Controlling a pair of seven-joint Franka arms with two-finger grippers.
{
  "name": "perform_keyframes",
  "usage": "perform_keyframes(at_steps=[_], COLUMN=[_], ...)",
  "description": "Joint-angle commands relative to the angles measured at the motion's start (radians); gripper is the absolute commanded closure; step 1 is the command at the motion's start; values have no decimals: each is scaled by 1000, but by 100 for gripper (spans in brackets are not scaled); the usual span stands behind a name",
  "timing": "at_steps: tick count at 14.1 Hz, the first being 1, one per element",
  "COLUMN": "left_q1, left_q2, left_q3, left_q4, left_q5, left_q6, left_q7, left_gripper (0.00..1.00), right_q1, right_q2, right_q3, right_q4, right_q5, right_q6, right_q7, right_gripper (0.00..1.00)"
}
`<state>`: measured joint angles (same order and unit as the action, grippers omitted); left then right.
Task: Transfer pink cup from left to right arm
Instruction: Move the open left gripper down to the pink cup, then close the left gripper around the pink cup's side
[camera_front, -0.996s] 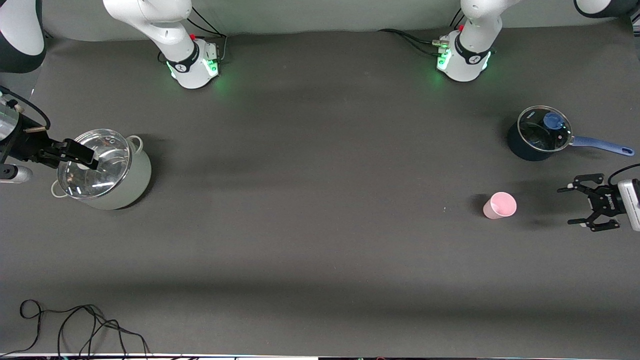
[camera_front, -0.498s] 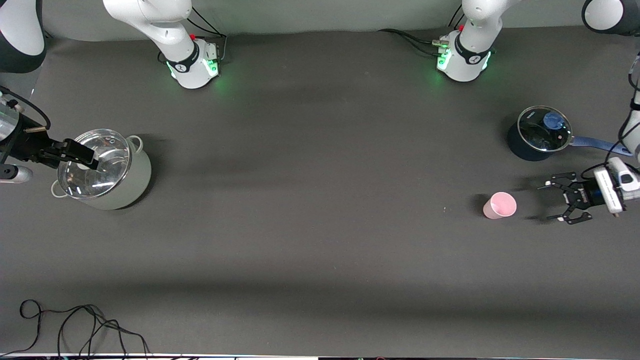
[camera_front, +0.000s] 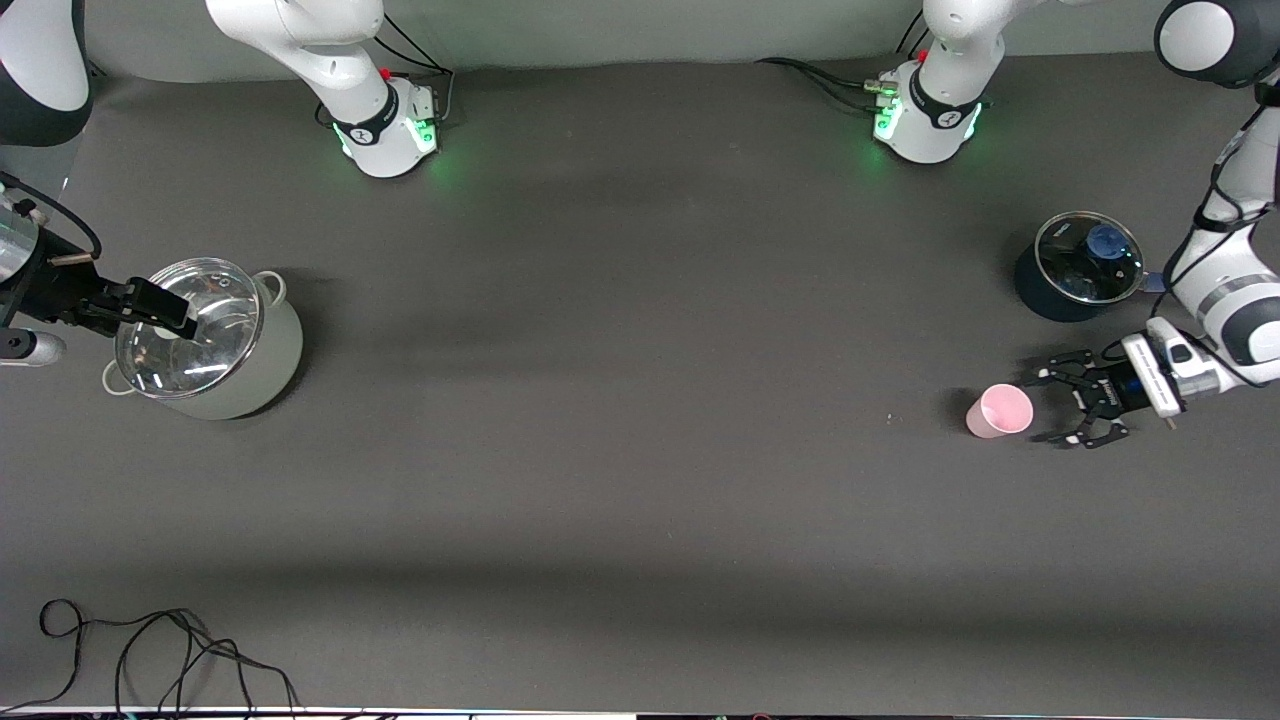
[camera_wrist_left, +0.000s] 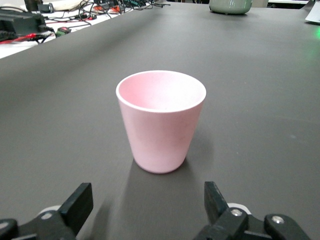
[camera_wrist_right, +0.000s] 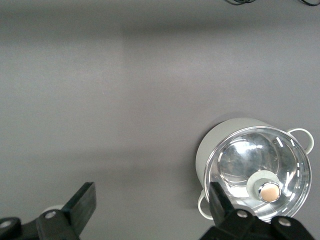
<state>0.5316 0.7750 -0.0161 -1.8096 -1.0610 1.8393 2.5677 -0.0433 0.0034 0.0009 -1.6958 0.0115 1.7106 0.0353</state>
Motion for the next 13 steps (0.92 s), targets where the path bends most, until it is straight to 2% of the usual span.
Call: perform_keyframes(at_steps=[1,10,13], left_q1=[-33,-88,-102], left_q2=[-19,-17,-17], left_q3=[7,5,4], left_q4=[-45,-99,-100], left_q5=[-42,-135,-152], left_q6=[18,63,69], left_q7=[43,94,92], left_gripper=[1,1,7], right_q1=[8,8,8], right_q2=[-17,-17,-17], right_q3=[-2,-2,-2], right_q4=[-15,-15,-15], right_q5=[-7,-7,-7], right_q6=[6,4,4], right_q7=[9,9,9], right_gripper=[0,0,0])
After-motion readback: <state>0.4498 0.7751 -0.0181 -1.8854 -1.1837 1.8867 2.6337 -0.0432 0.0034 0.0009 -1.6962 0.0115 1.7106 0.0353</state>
